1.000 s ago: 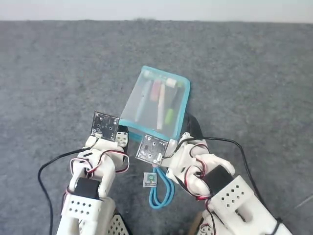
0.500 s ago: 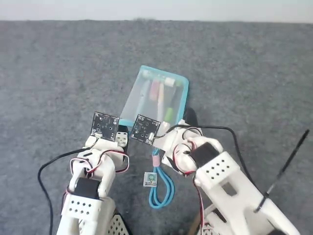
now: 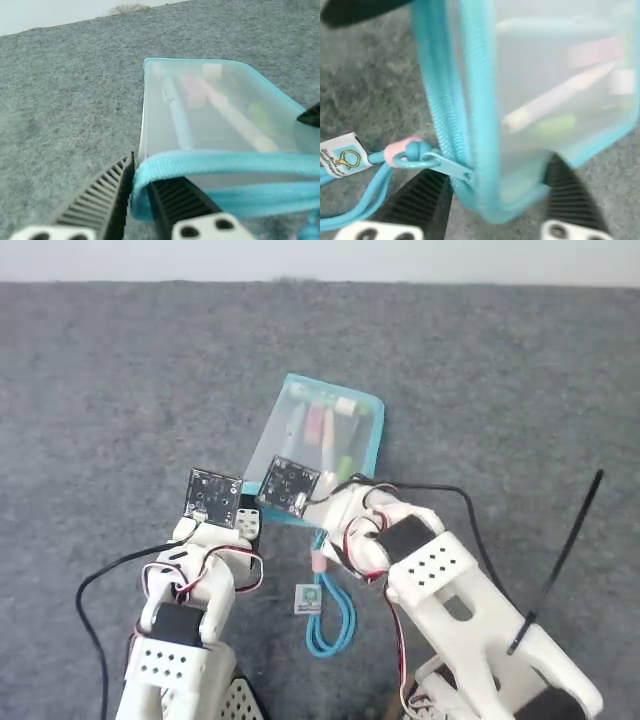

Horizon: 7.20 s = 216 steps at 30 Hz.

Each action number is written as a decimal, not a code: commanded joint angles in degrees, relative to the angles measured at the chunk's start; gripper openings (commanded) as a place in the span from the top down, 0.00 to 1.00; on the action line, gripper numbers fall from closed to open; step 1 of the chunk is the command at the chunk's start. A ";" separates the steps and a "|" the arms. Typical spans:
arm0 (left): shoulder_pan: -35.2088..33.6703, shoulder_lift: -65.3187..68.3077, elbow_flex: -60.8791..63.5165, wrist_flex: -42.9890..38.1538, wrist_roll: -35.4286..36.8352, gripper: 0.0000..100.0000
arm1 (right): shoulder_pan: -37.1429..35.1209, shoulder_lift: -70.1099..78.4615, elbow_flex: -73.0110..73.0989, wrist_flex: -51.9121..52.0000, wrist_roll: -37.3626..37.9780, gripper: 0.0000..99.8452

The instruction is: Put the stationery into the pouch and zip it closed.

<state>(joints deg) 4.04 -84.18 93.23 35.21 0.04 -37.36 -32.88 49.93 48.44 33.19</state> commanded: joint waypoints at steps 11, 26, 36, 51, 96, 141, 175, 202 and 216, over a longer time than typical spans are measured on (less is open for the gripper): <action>-0.62 -0.97 -9.10 3.34 0.18 0.93 | 3.65 0.04 -6.07 -0.22 -6.51 0.99; -10.11 -12.31 -20.00 21.36 1.05 0.85 | 7.08 0.13 -6.15 0.92 -13.36 0.99; -0.09 -15.65 -16.40 23.47 -3.34 0.85 | 6.81 0.13 -19.96 10.59 -19.34 0.99; 13.36 -15.65 -8.75 20.92 -6.07 0.75 | 0.48 -0.57 -20.22 13.23 -20.84 0.99; 11.96 -15.91 -5.49 13.54 -7.82 0.87 | -3.12 -3.74 -15.65 18.42 -17.76 0.99; -5.98 -15.82 -4.35 9.93 -7.82 0.99 | 28.26 5.41 -7.91 10.51 -8.00 0.99; -0.35 -16.00 -0.40 10.11 -7.82 0.78 | 15.87 4.79 -8.26 25.89 -13.80 0.72; 3.16 -16.00 -0.31 11.60 -4.84 0.70 | 15.78 4.70 -12.04 23.52 -15.12 0.72; -1.67 -16.09 -0.31 4.57 -3.43 0.81 | 27.65 -18.42 7.47 7.52 -17.05 0.89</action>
<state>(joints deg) 2.73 -99.21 95.96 42.07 -4.44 -11.78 -43.87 53.63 60.66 16.75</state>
